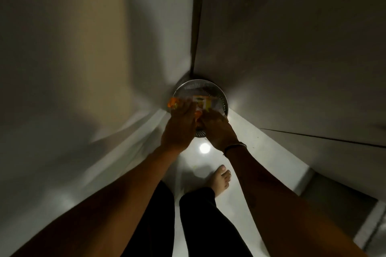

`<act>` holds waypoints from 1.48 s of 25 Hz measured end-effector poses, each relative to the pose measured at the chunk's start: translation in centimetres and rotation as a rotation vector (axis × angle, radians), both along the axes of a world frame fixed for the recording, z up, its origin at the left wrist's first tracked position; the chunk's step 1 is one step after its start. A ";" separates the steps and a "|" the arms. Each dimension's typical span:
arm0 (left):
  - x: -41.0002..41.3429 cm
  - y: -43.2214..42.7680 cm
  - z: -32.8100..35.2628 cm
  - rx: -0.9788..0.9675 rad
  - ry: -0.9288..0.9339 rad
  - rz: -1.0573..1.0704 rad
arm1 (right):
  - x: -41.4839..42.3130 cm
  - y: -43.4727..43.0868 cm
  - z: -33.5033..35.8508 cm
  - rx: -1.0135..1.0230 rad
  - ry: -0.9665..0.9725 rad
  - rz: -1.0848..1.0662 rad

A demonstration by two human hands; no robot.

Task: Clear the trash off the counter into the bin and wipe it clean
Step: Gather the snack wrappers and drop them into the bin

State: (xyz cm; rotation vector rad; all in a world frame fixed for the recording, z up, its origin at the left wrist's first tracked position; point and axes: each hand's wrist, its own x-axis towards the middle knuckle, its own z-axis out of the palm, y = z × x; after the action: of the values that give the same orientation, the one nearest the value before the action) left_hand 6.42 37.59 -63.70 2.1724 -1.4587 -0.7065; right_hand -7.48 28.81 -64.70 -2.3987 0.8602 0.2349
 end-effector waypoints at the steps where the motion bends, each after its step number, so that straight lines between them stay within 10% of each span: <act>1: -0.4 0.0 -0.3 -0.028 -0.019 -0.107 | -0.2 -0.2 -0.6 -0.030 0.005 0.008; 15: 0.4 -2.6 12.2 0.337 0.069 -0.291 | -3.0 3.3 14.7 -0.161 -0.085 -0.426; 24: 0.3 1.4 35.9 0.066 -0.351 -0.183 | -2.5 4.2 35.6 -0.268 -0.090 -0.480; 37: -1.3 -11.4 56.4 -0.378 -0.312 -0.261 | -5.5 -5.1 60.5 -0.639 -0.627 -0.690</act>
State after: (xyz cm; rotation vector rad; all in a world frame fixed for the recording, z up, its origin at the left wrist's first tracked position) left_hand 5.13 26.22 -7.26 1.8751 -1.8821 -0.1478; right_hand -12.97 23.72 -4.19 -2.2710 1.5017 -1.1381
